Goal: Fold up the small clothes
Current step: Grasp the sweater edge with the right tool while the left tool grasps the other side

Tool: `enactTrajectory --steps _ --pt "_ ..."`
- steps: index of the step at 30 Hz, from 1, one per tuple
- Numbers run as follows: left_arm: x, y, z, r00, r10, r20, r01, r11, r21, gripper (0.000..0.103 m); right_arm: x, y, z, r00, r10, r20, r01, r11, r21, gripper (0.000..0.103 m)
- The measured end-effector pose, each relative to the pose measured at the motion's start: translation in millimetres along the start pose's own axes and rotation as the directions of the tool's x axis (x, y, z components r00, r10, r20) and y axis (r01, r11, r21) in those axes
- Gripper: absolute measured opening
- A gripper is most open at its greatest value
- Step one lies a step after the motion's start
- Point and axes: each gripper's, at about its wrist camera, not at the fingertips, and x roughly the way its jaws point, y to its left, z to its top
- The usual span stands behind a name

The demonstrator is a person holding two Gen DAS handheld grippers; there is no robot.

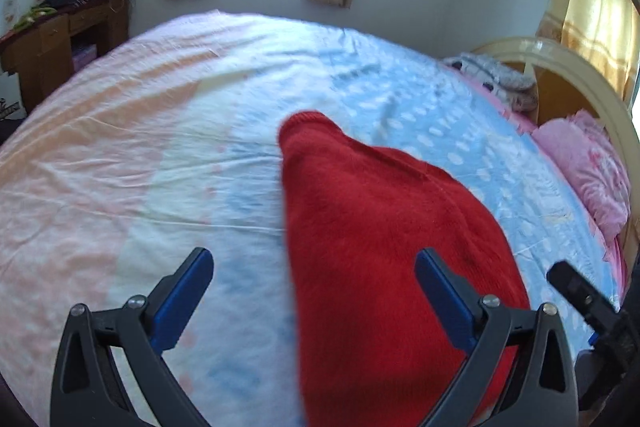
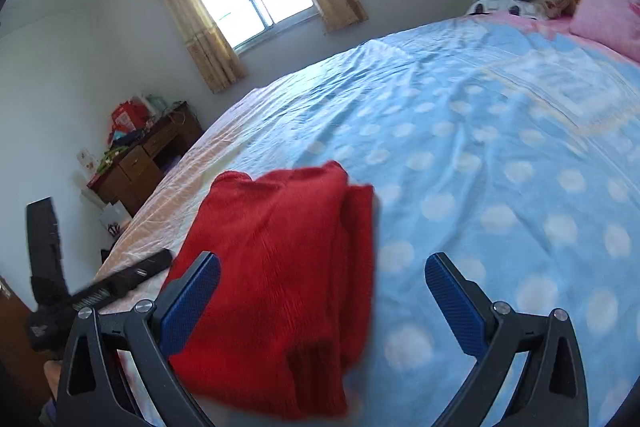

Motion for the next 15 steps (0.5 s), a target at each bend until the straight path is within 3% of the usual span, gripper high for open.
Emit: enactTrajectory --steps 5,9,11,15 --pt "42 -19 0 0.994 0.025 -0.11 -0.02 0.999 0.049 0.094 42 1 11 0.997 -0.039 -0.066 0.036 0.998 -0.047 0.102" --pt "51 -11 0 0.989 -0.048 -0.141 0.05 0.999 0.009 0.094 70 -1 -5 0.985 -0.049 -0.166 0.044 0.998 -0.032 0.101" --pt "56 -8 1 0.983 -0.084 -0.162 0.087 0.996 0.009 0.094 71 -4 -4 0.985 -0.049 -0.168 0.046 0.999 -0.019 0.101" --pt "59 -15 4 0.981 -0.089 -0.175 0.101 0.993 0.063 0.095 67 1 -7 0.983 -0.097 -0.158 0.093 0.995 -0.033 0.1"
